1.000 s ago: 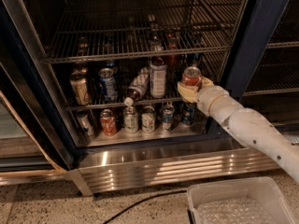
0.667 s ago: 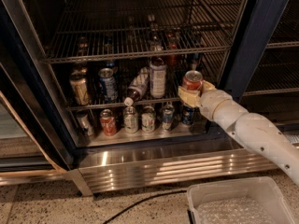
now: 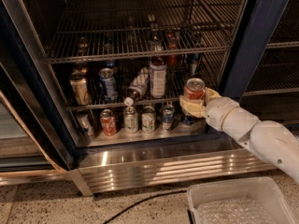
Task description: Pick coke can from middle shelf of fridge
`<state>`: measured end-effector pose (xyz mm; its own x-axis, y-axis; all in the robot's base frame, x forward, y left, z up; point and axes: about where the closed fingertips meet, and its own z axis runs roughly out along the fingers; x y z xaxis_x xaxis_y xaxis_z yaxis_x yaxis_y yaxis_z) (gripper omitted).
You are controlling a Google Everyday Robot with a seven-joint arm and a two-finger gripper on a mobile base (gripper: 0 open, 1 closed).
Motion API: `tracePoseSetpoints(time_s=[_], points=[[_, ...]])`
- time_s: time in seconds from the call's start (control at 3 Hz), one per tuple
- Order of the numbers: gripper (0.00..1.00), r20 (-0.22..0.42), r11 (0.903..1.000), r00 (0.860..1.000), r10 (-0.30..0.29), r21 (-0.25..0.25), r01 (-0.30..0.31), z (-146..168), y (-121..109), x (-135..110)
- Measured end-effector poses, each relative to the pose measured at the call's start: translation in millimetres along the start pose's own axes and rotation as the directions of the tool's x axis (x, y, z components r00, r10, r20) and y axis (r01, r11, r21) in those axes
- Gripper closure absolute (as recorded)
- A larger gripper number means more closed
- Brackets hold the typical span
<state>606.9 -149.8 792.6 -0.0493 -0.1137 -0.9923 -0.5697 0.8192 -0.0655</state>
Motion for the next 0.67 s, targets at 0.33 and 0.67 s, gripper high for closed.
tracePoseSetpoints(time_s=[0.33,0.67], points=[[1.00,-0.013,0.9950,0.999,-0.052,-0.086,0.051,-19.0,18.9,0.9],[1.00,-0.032,0.9945,0.999,-0.024,-0.103,0.020,-31.5,27.2,10.1]])
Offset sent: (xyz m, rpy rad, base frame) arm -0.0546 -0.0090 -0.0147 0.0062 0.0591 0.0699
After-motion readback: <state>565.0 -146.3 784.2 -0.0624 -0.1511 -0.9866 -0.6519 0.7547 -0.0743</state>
